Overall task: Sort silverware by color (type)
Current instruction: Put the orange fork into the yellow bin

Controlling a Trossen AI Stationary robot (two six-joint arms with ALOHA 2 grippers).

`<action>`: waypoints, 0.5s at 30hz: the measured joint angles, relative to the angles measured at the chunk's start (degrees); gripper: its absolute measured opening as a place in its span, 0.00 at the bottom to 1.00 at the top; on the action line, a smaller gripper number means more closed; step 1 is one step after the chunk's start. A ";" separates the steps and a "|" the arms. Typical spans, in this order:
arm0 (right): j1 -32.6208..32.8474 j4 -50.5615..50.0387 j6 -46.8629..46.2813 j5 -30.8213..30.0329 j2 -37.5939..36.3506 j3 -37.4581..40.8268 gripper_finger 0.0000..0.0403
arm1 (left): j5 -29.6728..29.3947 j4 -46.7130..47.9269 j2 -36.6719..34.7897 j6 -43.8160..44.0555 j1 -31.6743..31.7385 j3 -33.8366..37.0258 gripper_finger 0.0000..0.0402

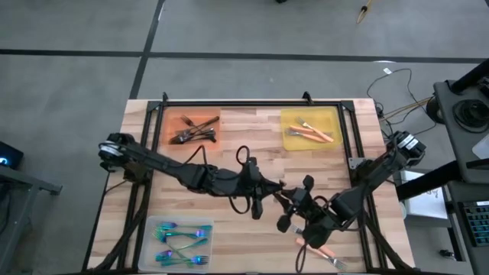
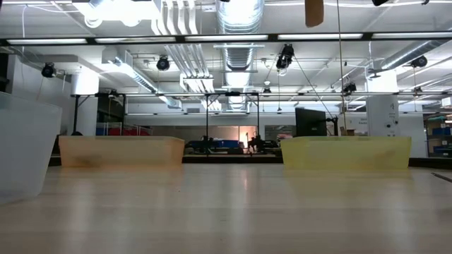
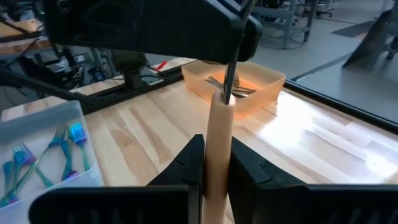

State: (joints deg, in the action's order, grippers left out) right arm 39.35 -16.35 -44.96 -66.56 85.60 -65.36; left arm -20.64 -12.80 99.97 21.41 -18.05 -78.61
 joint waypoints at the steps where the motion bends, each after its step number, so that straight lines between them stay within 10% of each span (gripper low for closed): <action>1: 0.05 0.04 0.52 0.17 -0.29 0.00 0.07 | 1.87 -0.16 -0.10 -0.30 0.11 0.00 0.01; 15: -0.82 -20.39 -7.49 3.60 -10.32 0.00 0.07 | 5.36 8.19 -1.52 -4.88 0.83 -0.09 0.25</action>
State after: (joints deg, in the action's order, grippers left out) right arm 38.53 -36.73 -52.45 -62.96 75.28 -65.36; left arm -15.28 -4.61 98.45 16.53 -17.22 -78.70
